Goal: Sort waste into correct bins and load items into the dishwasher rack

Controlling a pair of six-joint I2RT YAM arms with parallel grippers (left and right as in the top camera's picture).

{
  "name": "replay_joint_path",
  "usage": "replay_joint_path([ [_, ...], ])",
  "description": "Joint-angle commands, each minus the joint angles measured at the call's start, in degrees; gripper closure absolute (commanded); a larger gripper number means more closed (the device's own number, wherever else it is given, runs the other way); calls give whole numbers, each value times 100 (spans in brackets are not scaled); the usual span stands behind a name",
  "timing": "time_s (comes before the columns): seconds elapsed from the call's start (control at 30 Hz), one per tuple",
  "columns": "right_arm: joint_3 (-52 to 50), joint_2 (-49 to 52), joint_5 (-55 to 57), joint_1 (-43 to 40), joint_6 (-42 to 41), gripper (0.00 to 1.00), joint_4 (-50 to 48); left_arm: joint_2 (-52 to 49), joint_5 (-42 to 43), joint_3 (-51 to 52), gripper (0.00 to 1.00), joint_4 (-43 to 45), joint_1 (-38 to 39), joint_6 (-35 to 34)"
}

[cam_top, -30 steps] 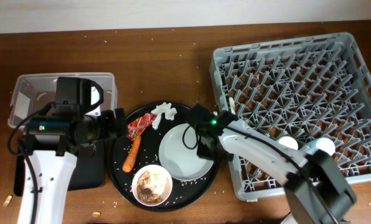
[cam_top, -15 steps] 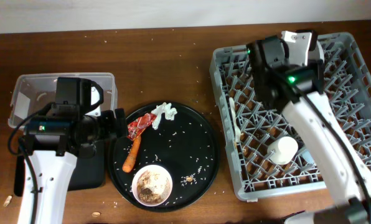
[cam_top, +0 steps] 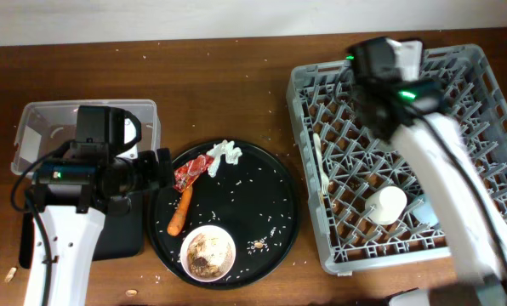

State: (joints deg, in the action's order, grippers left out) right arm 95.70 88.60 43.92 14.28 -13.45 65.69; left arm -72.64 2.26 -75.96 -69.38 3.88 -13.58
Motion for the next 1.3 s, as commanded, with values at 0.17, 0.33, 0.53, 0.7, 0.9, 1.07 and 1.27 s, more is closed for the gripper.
replay_joint_path([
  [0.17,396,-4817,-3171,-7,-719,1,1497,50,306,2,1,-15,-31,-120],
  [0.33,396,-4940,-3171,-7,-719,1,1510,-55,313,13,6,83,807,-168],
  [0.53,396,-4940,-3171,-7,-719,1,1510,-2817,-874,17,11,2647,2223,-68],
  [0.7,396,-4940,-3171,-7,-719,2,1510,-4428,-1152,17,50,3816,2223,39],
  [0.9,396,-4940,-3171,-7,-719,1,1510,-2905,-1974,-1270,100,1635,2068,35],
  [1.07,396,-4940,-3171,-7,-719,1,1510,-2763,-1884,-1263,86,1419,-142,-72],
  [1.27,396,-4940,-3171,-7,-719,1,1510,-2671,-407,-1497,19,1099,-170,402],
])
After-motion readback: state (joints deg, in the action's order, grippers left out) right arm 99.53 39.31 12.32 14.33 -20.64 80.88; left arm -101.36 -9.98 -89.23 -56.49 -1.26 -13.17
